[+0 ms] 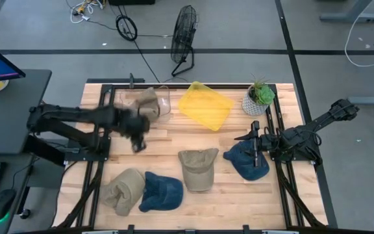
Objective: Pick & Place hat
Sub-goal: Put the left brown cap into the transparent bin
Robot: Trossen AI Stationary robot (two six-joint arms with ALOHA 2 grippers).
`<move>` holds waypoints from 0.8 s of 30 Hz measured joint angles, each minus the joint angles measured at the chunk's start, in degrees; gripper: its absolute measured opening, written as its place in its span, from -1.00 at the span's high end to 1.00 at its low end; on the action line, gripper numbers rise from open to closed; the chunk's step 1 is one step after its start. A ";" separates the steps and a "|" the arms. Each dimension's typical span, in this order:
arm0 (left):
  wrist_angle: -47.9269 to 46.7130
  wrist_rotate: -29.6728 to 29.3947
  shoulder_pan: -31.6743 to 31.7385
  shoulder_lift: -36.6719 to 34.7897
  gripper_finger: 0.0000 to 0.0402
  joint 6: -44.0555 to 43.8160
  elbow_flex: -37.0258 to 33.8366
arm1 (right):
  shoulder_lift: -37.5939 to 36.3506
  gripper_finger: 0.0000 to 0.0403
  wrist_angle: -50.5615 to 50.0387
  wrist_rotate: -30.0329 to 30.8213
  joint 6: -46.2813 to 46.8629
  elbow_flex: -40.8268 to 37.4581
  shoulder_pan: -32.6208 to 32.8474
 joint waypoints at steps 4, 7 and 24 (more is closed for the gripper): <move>1.53 3.86 -9.73 0.02 0.36 -8.18 -4.81 | 0.01 0.10 -0.60 -0.01 -0.01 0.00 0.00; 3.51 5.64 -16.29 0.62 0.36 -13.69 -7.22 | 0.00 0.10 -1.44 -0.02 0.00 0.00 0.00; 9.89 8.48 -42.17 7.33 0.37 -38.50 -11.47 | 0.24 0.10 -3.80 -0.02 2.38 0.00 -0.01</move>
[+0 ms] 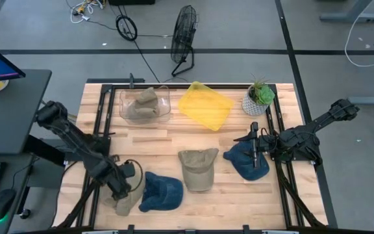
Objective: Pick & Place hat
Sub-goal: Put the left brown cap into the transparent bin
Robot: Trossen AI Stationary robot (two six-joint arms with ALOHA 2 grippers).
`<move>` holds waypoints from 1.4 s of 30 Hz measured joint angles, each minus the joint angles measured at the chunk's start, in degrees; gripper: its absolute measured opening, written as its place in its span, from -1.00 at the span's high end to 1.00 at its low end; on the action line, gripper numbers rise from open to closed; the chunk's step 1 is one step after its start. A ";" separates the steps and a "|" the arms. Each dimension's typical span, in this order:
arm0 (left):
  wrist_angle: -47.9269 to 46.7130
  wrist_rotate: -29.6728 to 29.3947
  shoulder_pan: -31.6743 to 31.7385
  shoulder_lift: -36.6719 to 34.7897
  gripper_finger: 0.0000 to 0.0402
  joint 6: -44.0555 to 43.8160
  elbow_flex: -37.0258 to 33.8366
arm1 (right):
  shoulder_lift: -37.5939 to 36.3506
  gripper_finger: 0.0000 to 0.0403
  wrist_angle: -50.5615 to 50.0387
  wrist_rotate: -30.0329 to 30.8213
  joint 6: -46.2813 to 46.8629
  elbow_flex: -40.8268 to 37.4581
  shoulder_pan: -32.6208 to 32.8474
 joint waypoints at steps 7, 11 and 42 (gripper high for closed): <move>1.21 0.80 -4.36 5.00 0.09 -2.54 0.70 | 0.00 0.10 -0.15 0.00 0.00 0.00 0.01; 0.59 1.20 -5.66 5.63 -0.02 -2.31 1.98 | 0.00 0.10 -0.13 0.00 0.00 0.00 0.01; 1.82 -6.29 -10.15 15.69 0.40 -1.39 3.93 | 0.04 0.10 -0.50 0.00 0.15 0.00 0.01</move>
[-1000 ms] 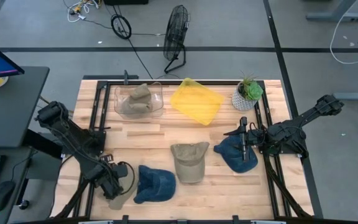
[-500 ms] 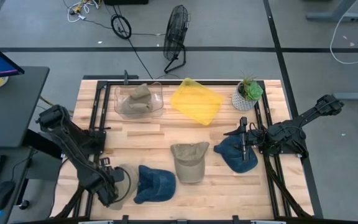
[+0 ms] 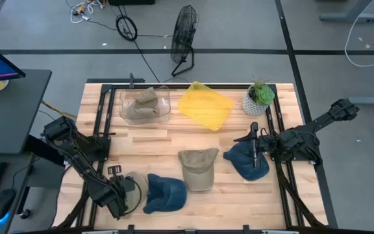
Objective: Pick & Place hat
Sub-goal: Put the left brown cap into the transparent bin
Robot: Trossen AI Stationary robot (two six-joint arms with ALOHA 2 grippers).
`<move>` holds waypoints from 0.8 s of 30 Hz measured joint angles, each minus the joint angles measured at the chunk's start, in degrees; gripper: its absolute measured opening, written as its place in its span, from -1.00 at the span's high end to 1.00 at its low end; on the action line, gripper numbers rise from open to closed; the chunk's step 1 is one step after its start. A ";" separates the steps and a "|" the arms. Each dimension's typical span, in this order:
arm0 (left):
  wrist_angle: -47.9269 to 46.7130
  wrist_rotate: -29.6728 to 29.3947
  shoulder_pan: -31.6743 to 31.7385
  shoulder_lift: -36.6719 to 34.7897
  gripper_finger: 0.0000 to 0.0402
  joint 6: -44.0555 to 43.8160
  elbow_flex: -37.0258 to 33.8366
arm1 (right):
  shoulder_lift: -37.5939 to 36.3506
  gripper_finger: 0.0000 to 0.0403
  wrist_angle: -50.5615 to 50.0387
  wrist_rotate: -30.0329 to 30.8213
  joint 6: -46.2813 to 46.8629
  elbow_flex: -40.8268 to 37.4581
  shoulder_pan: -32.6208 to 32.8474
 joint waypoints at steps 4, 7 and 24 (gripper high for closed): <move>0.67 -0.11 0.90 -0.11 0.90 -6.21 0.46 | 0.00 0.10 -0.23 0.00 0.00 0.00 -0.01; -2.53 -0.16 1.55 -0.13 0.92 -12.60 2.11 | 0.00 0.10 -0.33 0.00 0.00 0.00 0.00; -32.84 -15.98 14.27 -6.11 0.81 -49.03 19.45 | -0.02 0.10 -0.20 0.02 -0.17 0.00 0.00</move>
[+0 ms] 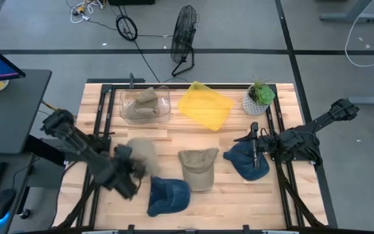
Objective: Pick & Place hat
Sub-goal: Put the left brown cap into the transparent bin
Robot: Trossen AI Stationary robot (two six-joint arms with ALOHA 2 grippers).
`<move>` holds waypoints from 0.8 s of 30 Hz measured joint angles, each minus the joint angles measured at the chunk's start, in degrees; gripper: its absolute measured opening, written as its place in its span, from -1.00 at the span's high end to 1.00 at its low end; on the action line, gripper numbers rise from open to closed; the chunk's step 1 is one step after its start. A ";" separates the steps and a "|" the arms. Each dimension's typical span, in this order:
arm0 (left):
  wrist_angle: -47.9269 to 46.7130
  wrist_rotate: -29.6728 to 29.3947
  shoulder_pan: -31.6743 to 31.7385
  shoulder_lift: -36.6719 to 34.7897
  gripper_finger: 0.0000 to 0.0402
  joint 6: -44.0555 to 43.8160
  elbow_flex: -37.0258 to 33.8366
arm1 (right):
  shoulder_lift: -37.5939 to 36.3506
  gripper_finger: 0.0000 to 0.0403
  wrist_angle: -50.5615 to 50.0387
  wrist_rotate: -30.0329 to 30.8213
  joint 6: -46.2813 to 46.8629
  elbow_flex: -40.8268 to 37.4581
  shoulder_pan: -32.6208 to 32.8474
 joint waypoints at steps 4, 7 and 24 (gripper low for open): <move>-1.92 -4.82 8.10 -3.70 0.80 0.13 -0.08 | 0.02 0.10 -0.02 -0.02 0.00 0.00 0.00; -1.74 -8.07 15.46 -6.63 0.80 5.52 -0.08 | 0.00 0.10 0.01 -0.02 0.02 0.00 0.00; 11.04 -11.08 50.84 -9.25 0.80 26.59 -0.11 | 0.02 0.10 -0.02 -0.02 0.17 0.00 0.00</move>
